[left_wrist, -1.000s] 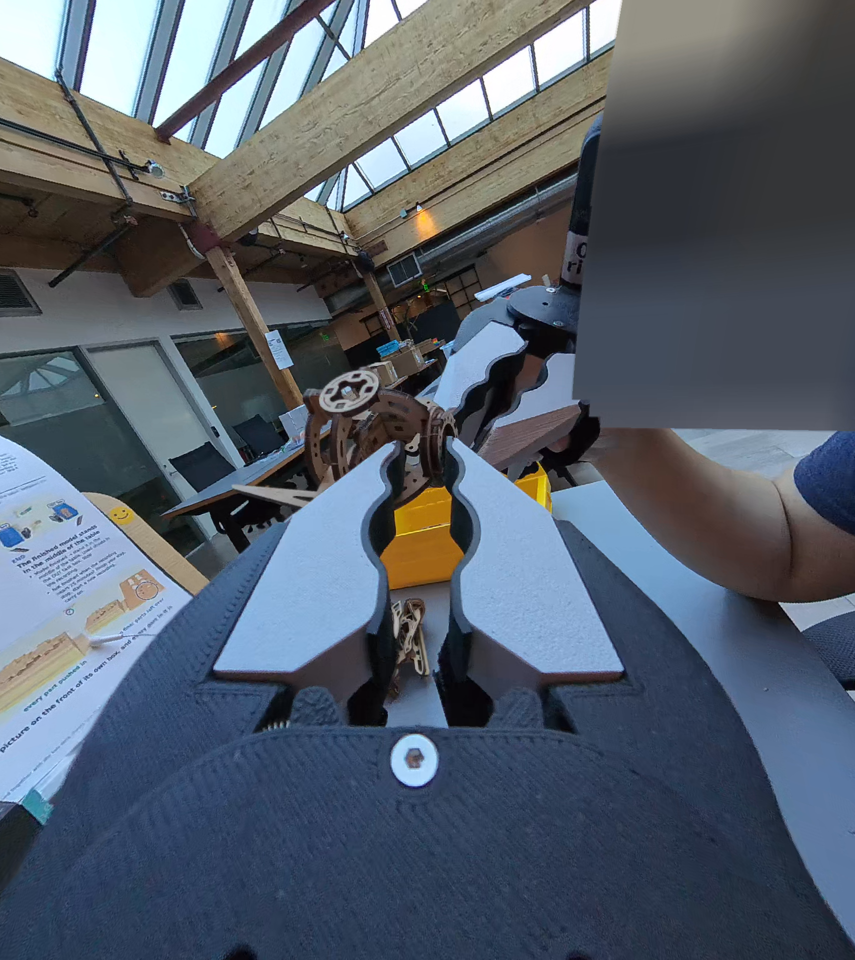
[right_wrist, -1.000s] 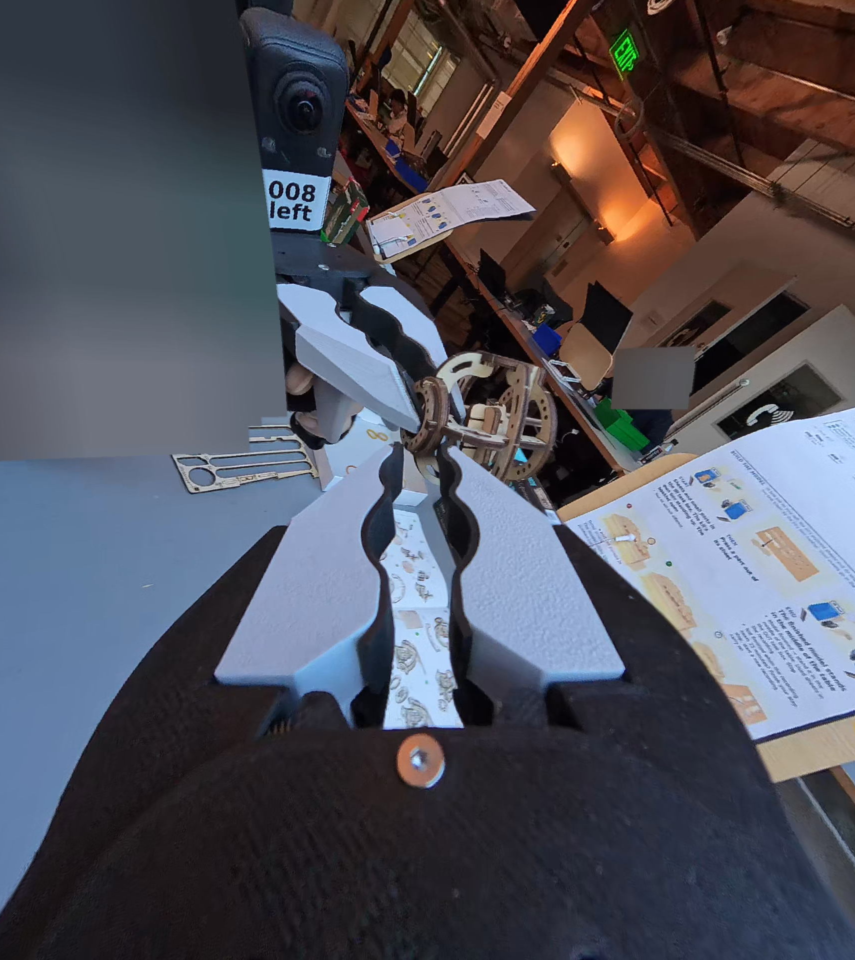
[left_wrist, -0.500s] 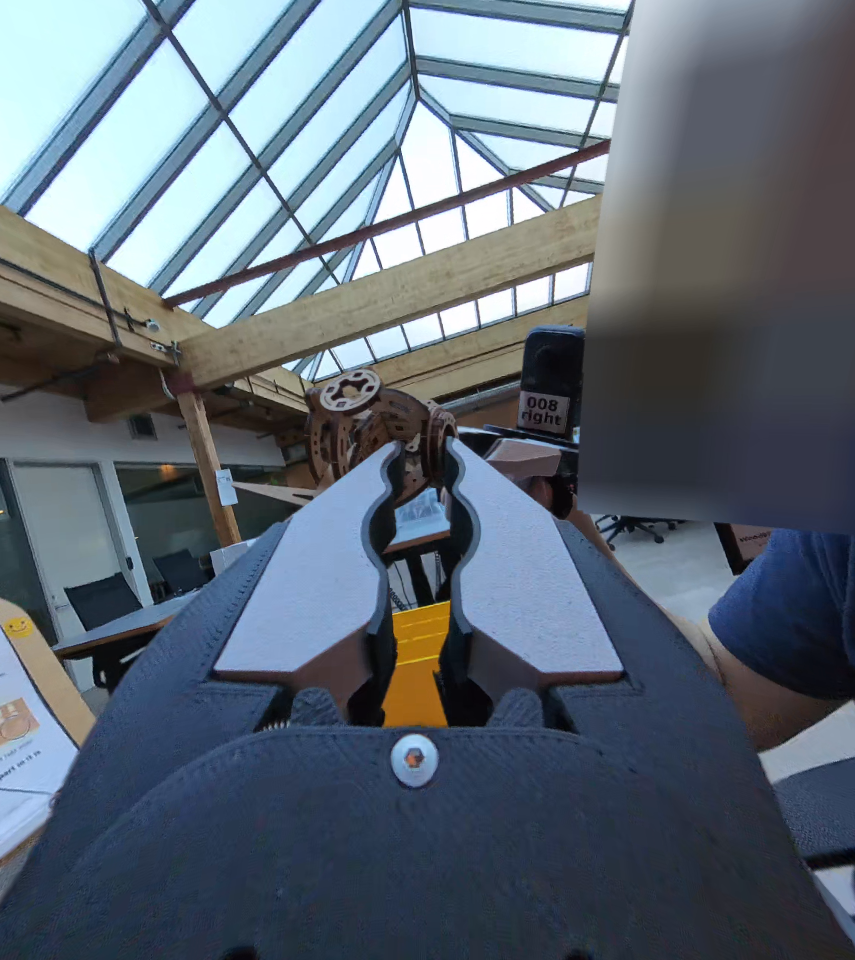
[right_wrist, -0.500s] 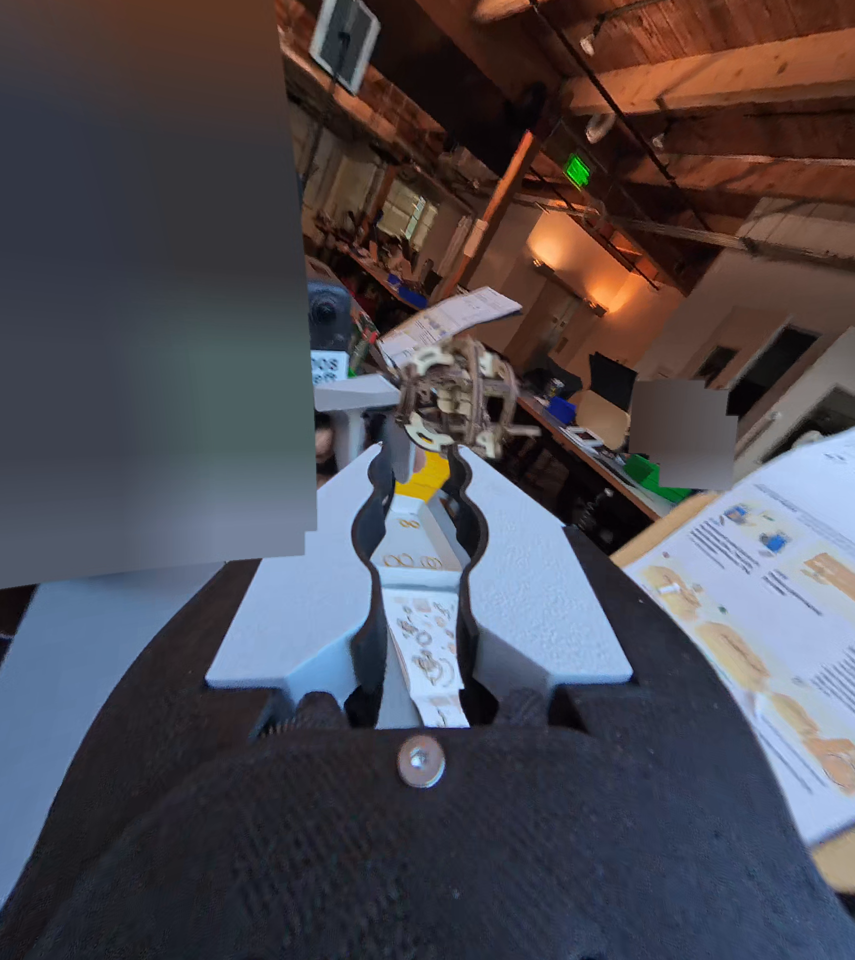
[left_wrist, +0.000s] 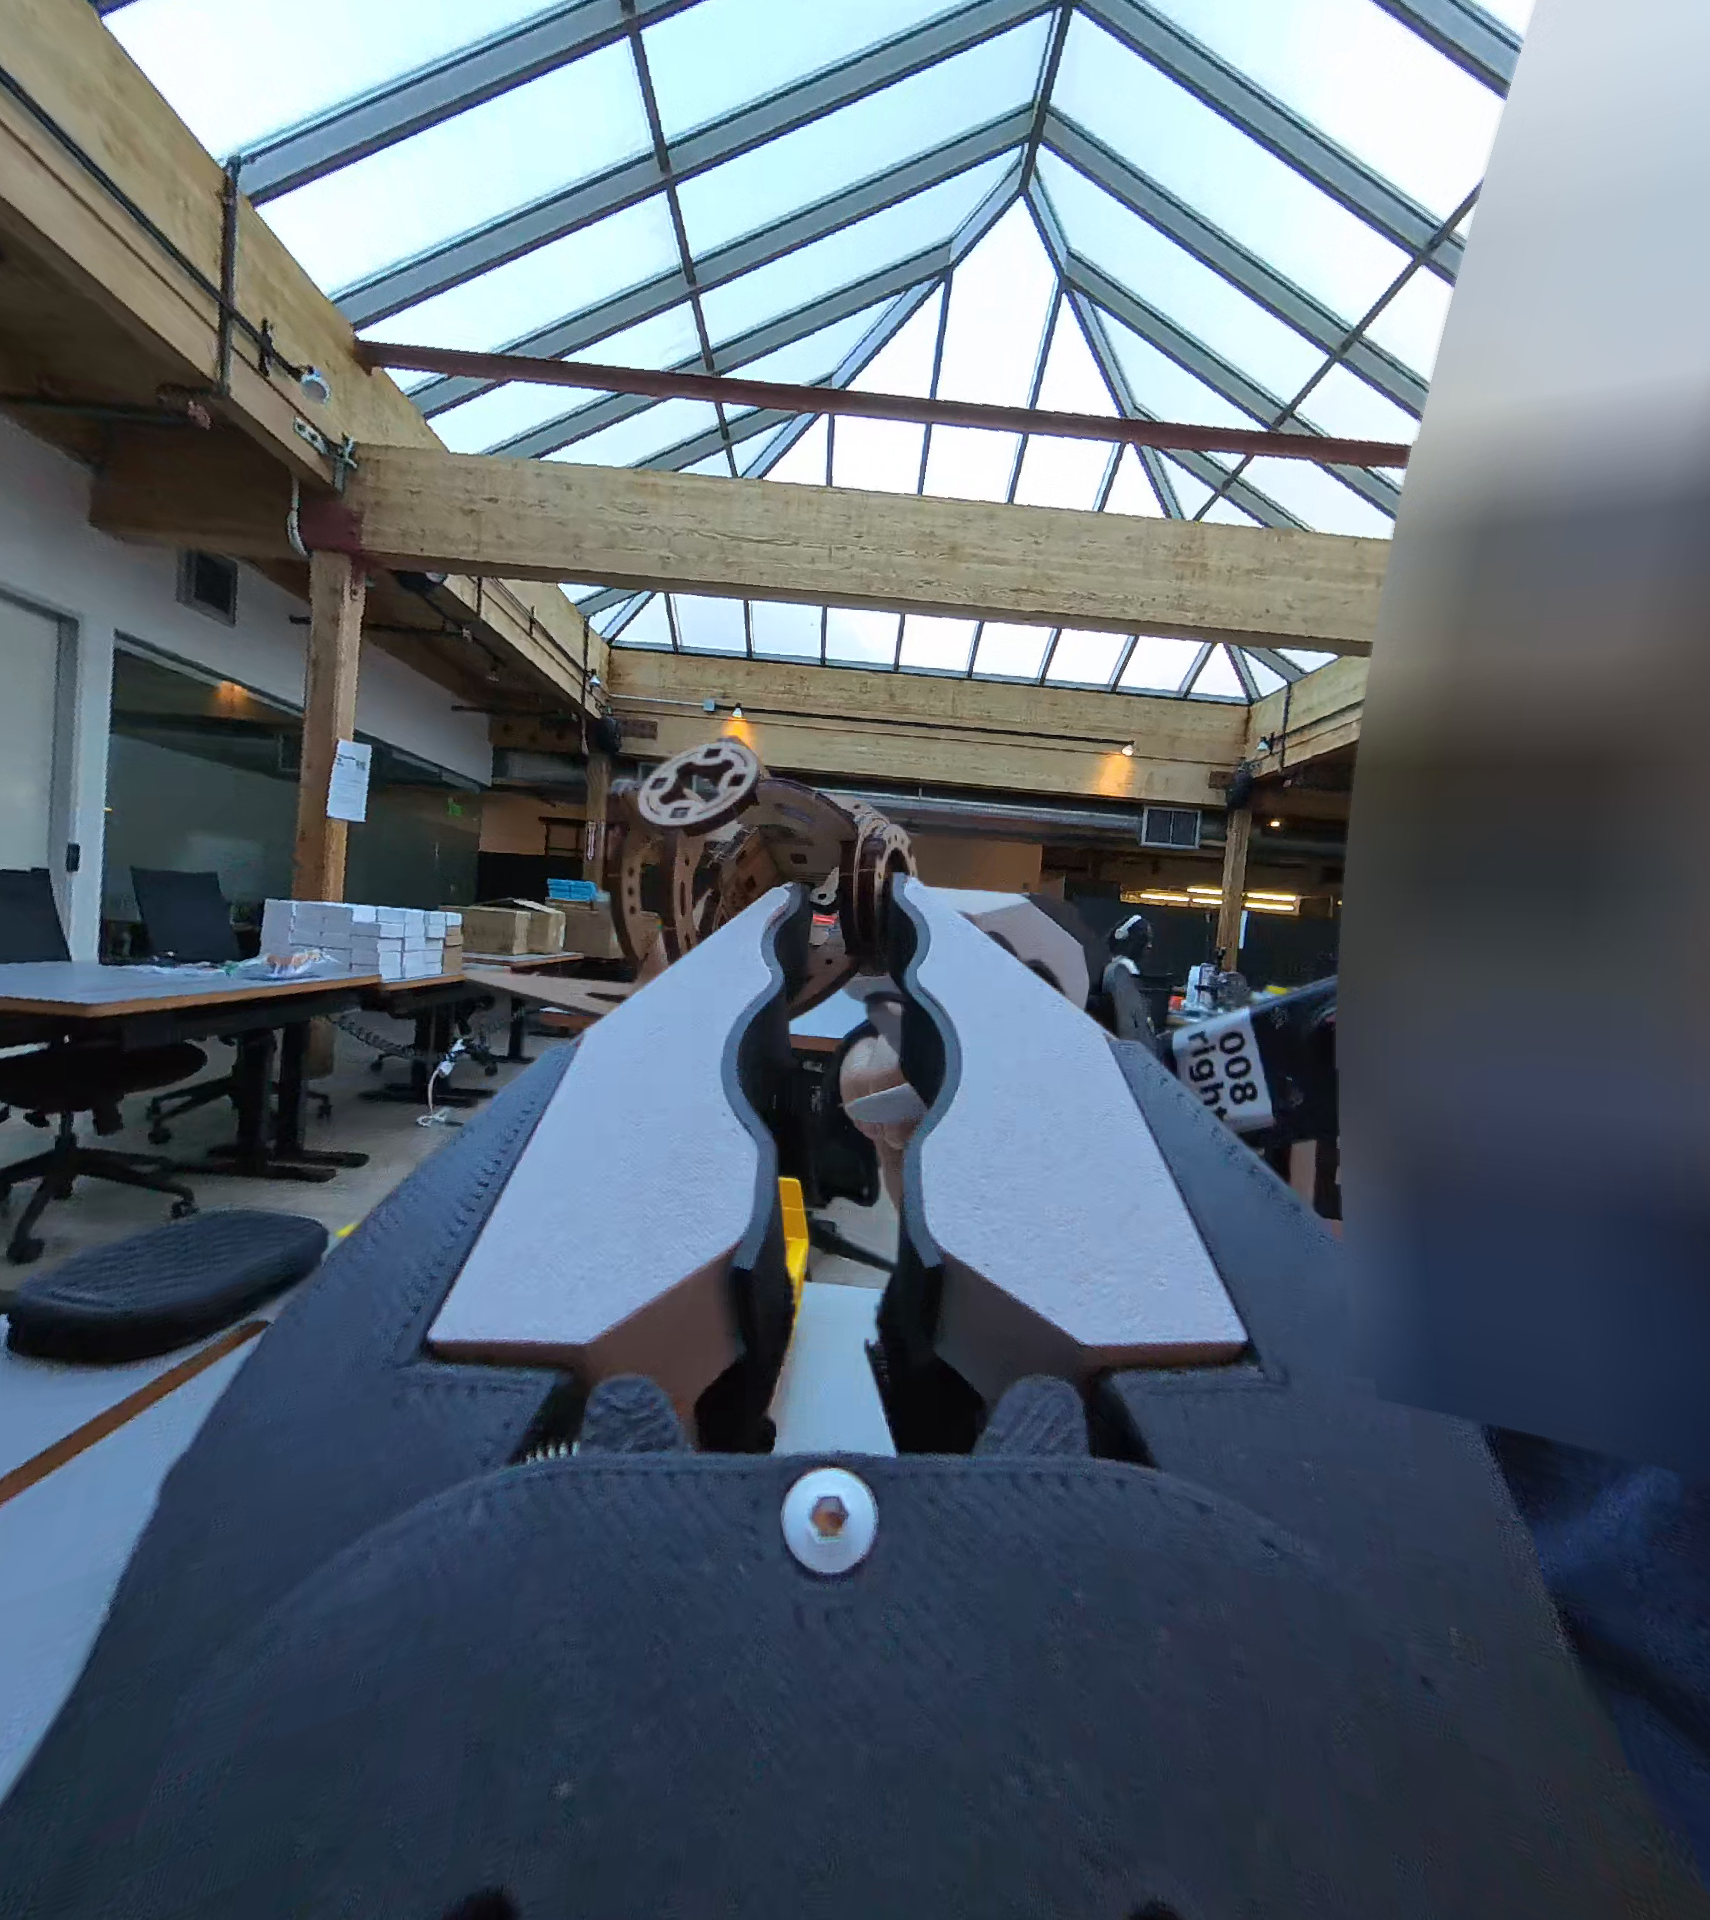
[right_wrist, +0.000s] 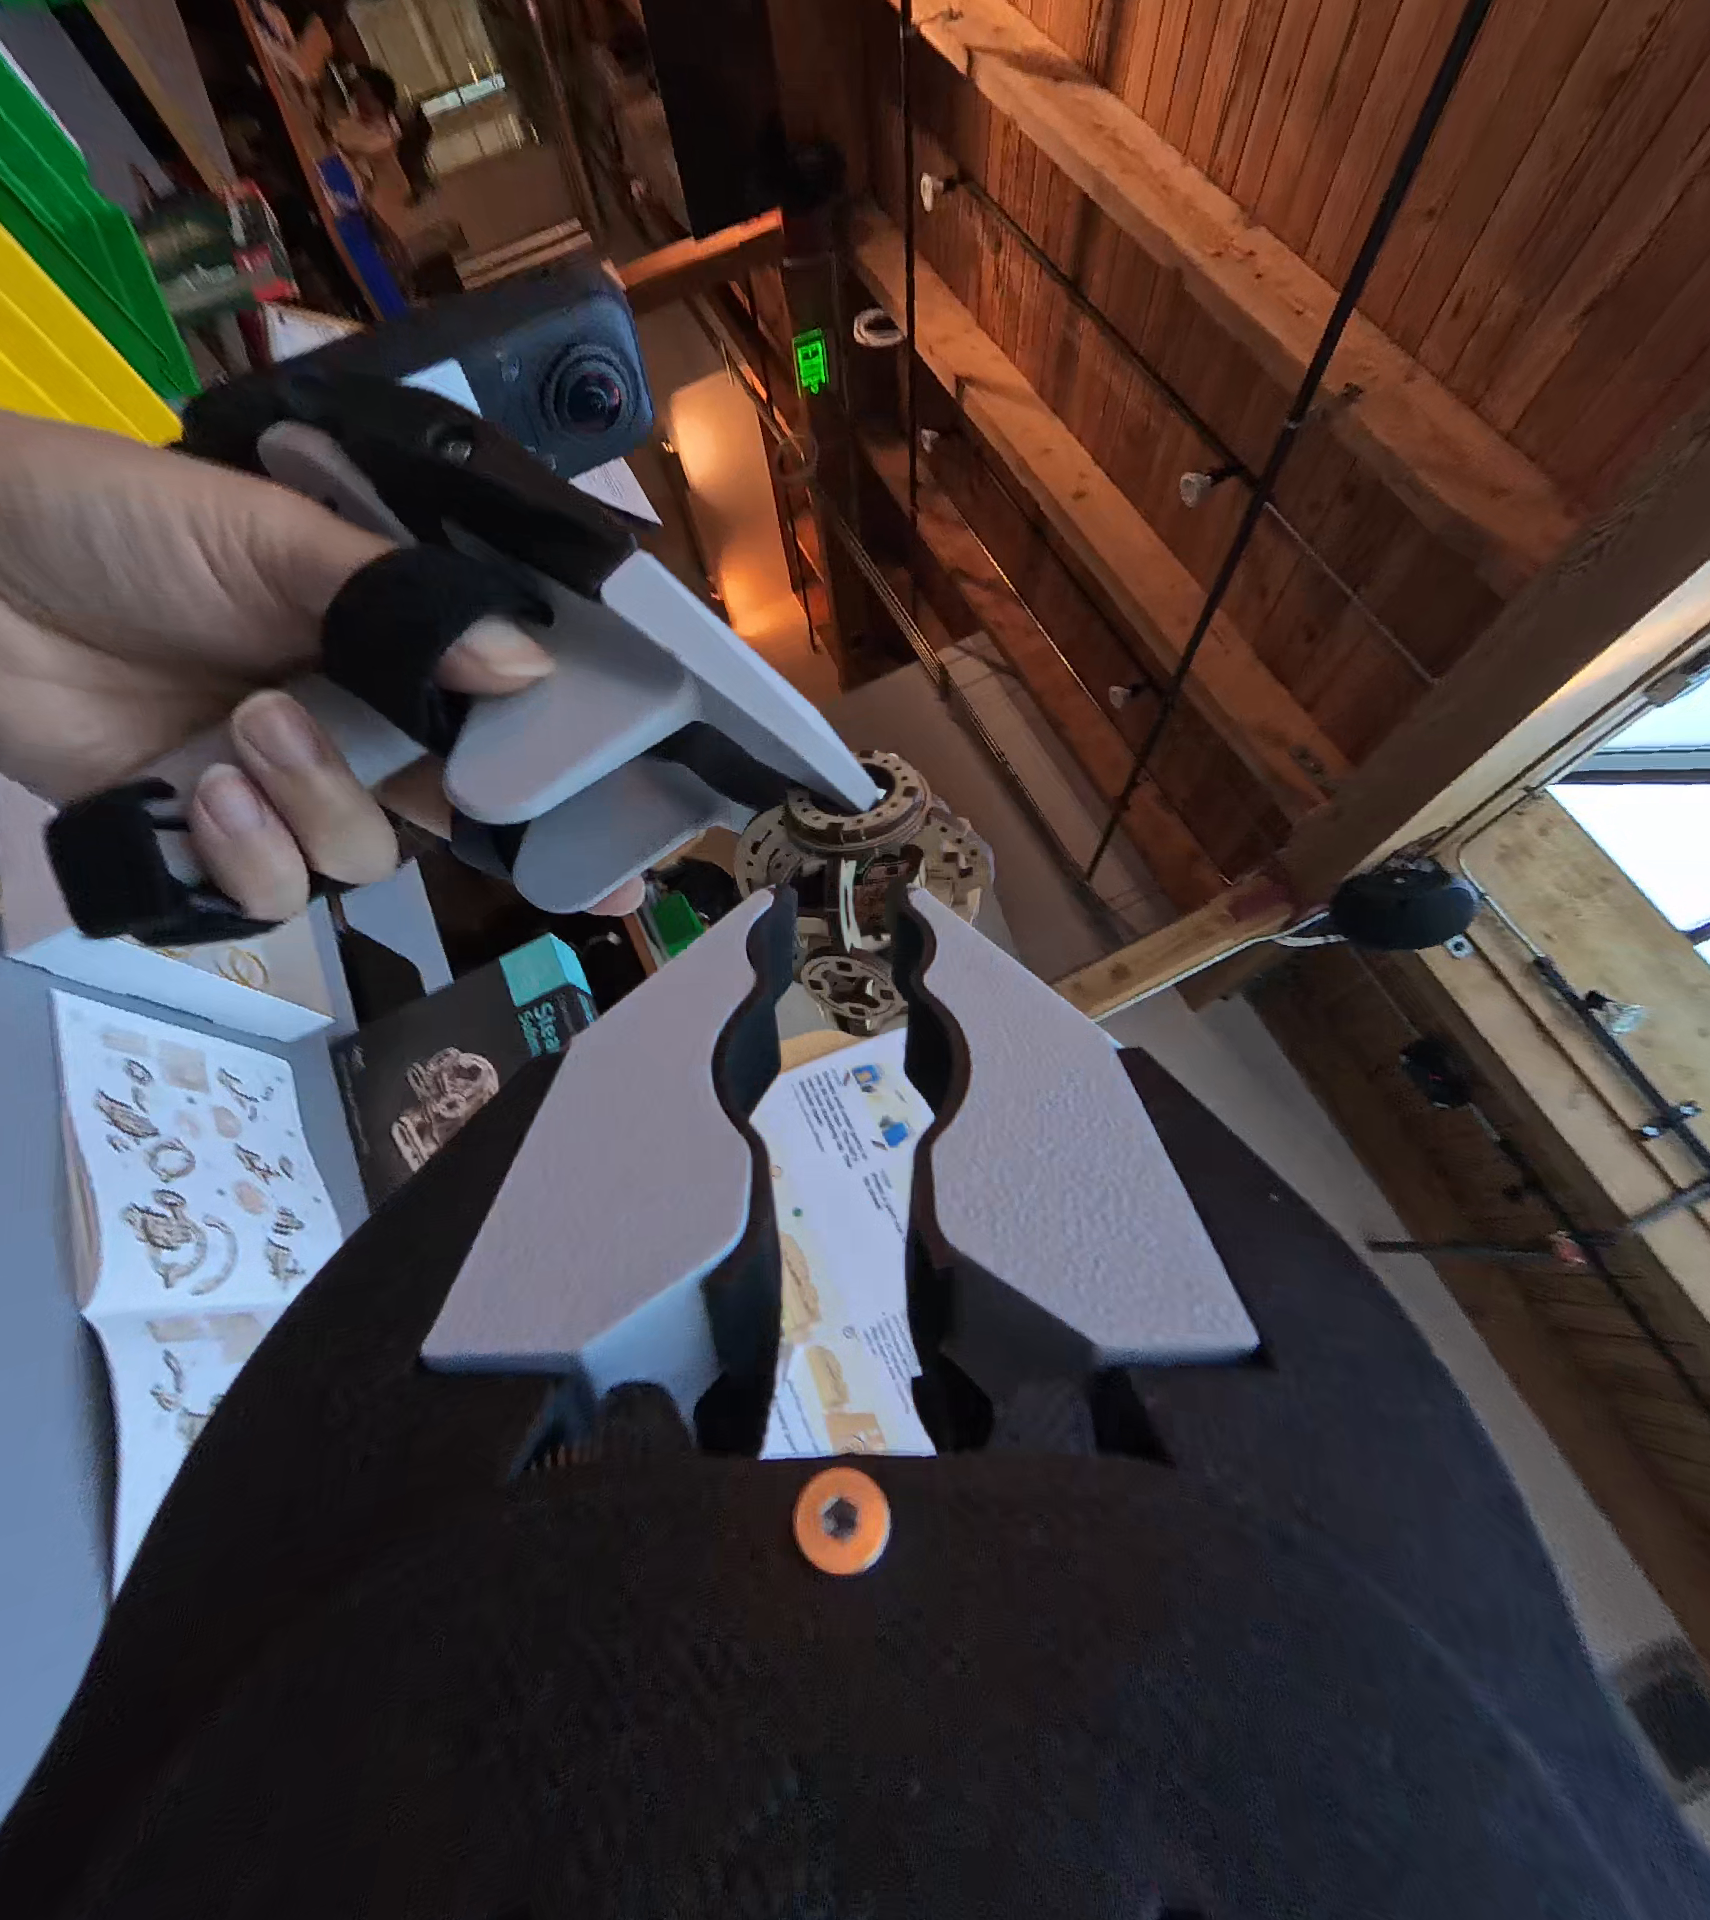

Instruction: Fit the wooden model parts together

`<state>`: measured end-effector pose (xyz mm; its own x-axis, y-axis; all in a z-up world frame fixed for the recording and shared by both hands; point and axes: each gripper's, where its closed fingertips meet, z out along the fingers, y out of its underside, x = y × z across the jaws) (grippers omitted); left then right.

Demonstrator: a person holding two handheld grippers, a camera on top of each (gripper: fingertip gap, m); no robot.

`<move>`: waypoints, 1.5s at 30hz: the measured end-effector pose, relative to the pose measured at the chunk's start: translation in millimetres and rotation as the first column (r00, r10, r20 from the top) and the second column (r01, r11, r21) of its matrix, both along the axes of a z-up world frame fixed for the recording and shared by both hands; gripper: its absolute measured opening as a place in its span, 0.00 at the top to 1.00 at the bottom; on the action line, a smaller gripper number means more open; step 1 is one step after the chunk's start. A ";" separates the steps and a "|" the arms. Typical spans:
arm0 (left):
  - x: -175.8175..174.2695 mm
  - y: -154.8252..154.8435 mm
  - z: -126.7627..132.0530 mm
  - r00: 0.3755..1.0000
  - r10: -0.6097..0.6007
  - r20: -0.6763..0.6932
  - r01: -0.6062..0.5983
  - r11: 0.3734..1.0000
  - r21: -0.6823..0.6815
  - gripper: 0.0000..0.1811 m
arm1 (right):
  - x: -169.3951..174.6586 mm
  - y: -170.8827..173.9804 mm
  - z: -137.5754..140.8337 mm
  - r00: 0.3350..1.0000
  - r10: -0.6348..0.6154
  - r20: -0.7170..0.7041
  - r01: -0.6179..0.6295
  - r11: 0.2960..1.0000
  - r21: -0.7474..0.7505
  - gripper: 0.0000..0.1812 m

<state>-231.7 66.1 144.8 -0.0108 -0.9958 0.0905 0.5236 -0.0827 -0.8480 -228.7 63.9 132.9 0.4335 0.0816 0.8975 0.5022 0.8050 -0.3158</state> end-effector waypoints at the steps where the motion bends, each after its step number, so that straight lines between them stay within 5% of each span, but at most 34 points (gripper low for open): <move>1: 0.7 0.7 -0.4 1.000 -0.014 0.001 0.014 1.000 -0.023 0.93 | -0.6 2.6 -1.6 1.000 -0.016 0.007 0.016 1.000 0.008 0.93; 15: 4.4 15.1 -6.2 0.998 -0.058 0.011 0.059 0.984 -0.171 0.89 | 5.4 21.4 -5.3 0.996 -0.084 -0.027 0.082 0.996 -0.045 1.00; 32: 4.7 22.9 -9.9 0.997 0.073 -0.016 -0.074 0.993 -0.096 0.91 | 6.3 25.7 -7.5 0.995 -0.095 -0.021 0.093 0.994 -0.064 1.00; 45: 7.1 20.5 -11.5 0.999 -0.037 0.003 0.037 0.986 -0.164 0.90 | 5.4 26.5 -9.5 0.995 -0.103 0.005 0.103 0.994 -0.044 1.00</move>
<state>-224.6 86.6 133.4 -0.0471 -0.9663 0.2530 0.5175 -0.2402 -0.8213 -223.3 90.4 123.4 0.4393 0.0763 0.8951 0.5825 0.7343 -0.3485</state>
